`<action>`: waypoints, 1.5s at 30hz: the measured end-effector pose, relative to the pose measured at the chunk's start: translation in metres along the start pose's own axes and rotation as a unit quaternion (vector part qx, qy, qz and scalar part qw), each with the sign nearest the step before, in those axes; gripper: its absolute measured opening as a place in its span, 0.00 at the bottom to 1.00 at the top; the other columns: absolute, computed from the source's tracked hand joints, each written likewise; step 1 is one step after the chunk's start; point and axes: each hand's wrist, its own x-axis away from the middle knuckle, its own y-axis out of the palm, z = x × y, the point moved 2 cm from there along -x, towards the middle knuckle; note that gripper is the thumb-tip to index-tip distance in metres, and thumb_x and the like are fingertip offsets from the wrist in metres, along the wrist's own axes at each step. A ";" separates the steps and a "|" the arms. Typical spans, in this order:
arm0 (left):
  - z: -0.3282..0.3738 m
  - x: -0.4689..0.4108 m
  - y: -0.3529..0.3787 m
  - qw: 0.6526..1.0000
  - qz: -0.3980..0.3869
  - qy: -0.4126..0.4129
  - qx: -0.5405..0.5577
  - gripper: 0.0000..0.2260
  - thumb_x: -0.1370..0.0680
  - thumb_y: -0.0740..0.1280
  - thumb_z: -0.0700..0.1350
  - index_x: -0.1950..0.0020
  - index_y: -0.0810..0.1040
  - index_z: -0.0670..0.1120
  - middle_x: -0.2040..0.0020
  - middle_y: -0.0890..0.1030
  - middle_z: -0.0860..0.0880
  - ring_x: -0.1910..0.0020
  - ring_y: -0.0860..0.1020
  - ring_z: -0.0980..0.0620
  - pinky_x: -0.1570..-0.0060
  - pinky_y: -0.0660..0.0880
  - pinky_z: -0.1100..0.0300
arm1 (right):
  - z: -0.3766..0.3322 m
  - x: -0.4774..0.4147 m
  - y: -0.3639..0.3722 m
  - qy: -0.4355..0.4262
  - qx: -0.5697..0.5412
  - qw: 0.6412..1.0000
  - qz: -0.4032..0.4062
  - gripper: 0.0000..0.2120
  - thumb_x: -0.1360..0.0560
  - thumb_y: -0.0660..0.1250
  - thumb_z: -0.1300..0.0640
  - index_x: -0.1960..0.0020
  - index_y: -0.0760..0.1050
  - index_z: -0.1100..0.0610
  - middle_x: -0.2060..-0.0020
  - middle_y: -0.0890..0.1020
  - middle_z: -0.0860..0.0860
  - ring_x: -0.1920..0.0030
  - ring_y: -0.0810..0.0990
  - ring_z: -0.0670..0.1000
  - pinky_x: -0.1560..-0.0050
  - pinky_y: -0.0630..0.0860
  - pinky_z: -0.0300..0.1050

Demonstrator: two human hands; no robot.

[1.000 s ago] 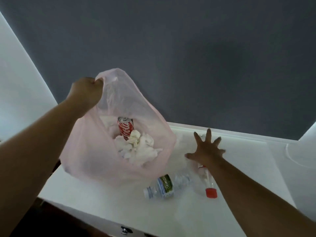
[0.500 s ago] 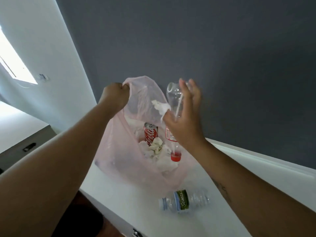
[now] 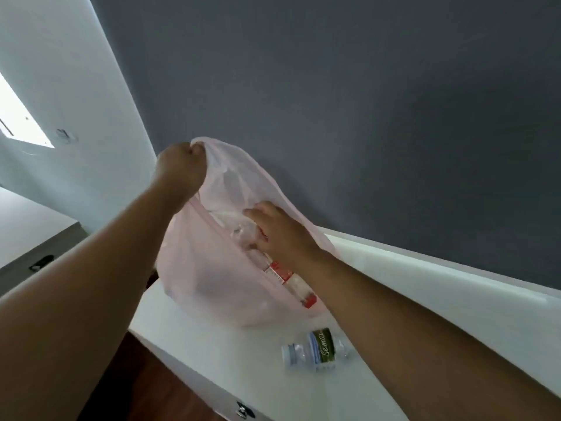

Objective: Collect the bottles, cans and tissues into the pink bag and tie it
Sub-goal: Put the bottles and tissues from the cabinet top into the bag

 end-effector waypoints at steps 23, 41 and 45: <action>-0.012 -0.014 0.041 0.992 -0.030 0.013 -0.126 0.25 0.21 0.51 0.51 0.48 0.81 0.34 0.46 0.79 0.30 0.46 0.77 0.31 0.44 0.75 0.45 | 0.167 0.147 -0.003 0.304 -0.014 0.953 -0.015 0.07 0.20 0.54 0.61 0.49 0.71 0.58 0.51 0.76 0.55 0.49 0.76 0.57 0.51 0.72 0.48; 0.002 -0.016 0.068 0.983 -0.099 0.067 -0.137 0.22 0.17 0.53 0.48 0.41 0.78 0.33 0.38 0.77 0.31 0.38 0.74 0.32 0.38 0.71 0.47 | 0.048 0.169 -0.052 0.042 0.064 0.988 -0.138 0.28 0.37 0.68 0.29 0.49 0.72 0.48 0.54 0.67 0.43 0.51 0.66 0.46 0.52 0.70 0.42; 0.005 -0.013 0.062 0.985 -0.105 0.056 -0.126 0.22 0.17 0.53 0.49 0.41 0.79 0.34 0.38 0.78 0.33 0.37 0.74 0.33 0.37 0.71 0.49 | 0.018 0.112 -0.065 0.177 -0.018 0.983 -0.049 0.29 0.37 0.69 0.30 0.46 0.70 0.48 0.51 0.69 0.46 0.46 0.68 0.47 0.50 0.73 0.44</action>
